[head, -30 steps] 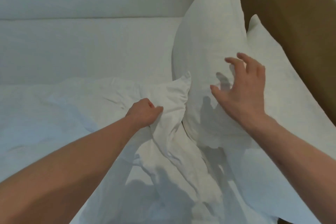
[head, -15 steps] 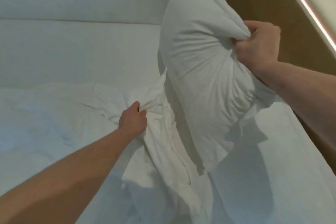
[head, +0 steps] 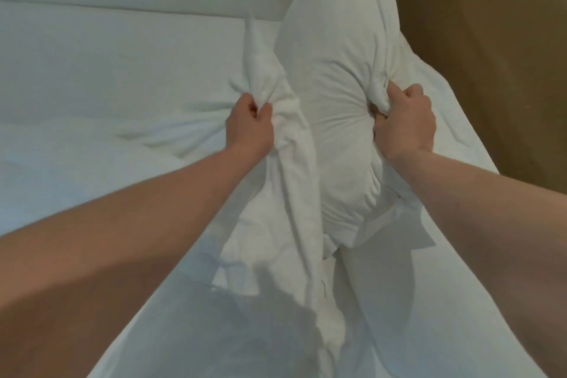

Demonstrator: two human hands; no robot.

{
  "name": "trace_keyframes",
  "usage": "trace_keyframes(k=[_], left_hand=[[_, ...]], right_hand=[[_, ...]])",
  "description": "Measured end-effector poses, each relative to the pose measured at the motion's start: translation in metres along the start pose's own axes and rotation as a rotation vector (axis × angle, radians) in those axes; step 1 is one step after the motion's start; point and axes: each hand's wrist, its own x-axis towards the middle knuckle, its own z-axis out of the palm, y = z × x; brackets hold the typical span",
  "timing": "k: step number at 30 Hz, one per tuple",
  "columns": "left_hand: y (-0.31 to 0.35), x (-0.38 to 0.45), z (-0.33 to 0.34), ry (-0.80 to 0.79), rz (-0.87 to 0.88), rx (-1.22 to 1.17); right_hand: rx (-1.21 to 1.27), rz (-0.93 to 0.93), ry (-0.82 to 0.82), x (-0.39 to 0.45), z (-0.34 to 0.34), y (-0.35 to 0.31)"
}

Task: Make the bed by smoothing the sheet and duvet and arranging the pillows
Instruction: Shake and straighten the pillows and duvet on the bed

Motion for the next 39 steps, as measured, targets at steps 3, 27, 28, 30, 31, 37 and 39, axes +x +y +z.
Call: trace_keyframes(k=[3,27,28,30,31,37,39], left_hand=[[-0.011,-0.002,0.002,-0.528,0.071,0.396],[-0.307,-0.264,-0.435,-0.457,-0.415,0.920],[-0.317,-0.269,-0.449,-0.481,-0.431,0.933],[-0.336,-0.281,-0.470,-0.539,-0.449,0.947],[-0.345,-0.284,-0.478,-0.560,-0.454,0.947],[-0.379,-0.290,-0.519,-0.491,-0.546,0.754],[-0.387,-0.284,-0.533,-0.379,-0.673,0.604]], right_hand=[[-0.006,0.021,-0.015,0.002,-0.009,0.008],[0.351,-0.151,-0.849,-0.429,0.013,-0.202],[0.322,-0.140,-0.879,-0.441,0.015,-0.213],[0.285,-0.149,-0.920,-0.464,0.018,-0.236],[0.262,-0.146,-0.935,-0.474,0.021,-0.247],[0.301,0.069,-0.978,-0.517,0.033,-0.319],[0.416,0.370,-1.017,-0.521,0.037,-0.344]])
